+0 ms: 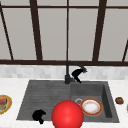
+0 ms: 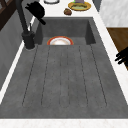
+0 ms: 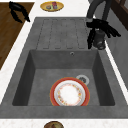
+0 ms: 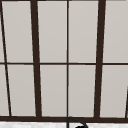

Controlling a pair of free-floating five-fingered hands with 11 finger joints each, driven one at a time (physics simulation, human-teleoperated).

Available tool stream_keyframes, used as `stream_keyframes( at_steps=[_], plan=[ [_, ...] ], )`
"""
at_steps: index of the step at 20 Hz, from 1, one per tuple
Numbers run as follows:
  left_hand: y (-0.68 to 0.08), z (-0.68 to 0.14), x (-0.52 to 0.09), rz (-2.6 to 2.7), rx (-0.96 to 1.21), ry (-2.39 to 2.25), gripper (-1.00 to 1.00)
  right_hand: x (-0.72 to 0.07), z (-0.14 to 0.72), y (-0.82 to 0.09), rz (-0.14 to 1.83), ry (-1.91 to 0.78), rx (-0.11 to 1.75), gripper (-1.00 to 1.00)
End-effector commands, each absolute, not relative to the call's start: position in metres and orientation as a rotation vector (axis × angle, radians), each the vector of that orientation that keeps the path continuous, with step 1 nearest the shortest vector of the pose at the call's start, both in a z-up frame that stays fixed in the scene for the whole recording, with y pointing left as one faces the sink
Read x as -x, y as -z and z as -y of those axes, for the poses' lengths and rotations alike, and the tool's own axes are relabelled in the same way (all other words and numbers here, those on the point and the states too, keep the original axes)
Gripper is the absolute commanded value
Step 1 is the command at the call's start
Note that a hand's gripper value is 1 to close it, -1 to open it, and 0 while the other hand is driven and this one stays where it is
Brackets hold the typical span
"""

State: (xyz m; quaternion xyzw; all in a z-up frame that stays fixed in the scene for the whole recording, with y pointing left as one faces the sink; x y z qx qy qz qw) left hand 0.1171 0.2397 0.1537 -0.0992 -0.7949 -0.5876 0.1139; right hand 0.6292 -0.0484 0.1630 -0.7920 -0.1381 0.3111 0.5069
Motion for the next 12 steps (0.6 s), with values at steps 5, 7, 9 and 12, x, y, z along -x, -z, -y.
stream_keyframes(
  at_steps=[5, 7, 9, 12],
  plan=[
    [-0.154, -0.240, -0.117, 2.331, 0.291, 1.723, 0.00, -0.589, 0.070, -0.146, 0.395, -0.763, 1.761, -1.00],
    [-0.154, -0.240, -0.117, 2.331, 0.291, 1.723, 0.00, -0.577, 0.072, -0.142, 0.419, -0.767, 1.723, -1.00],
    [-0.154, -0.240, -0.117, 2.331, 0.291, 1.723, 0.00, -0.566, 0.076, -0.139, 0.432, -0.764, 1.692, -1.00],
    [-0.154, -0.240, -0.117, 2.331, 0.291, 1.723, 0.00, -0.551, 0.088, -0.138, 0.457, -0.747, 1.654, -1.00]
  ],
)
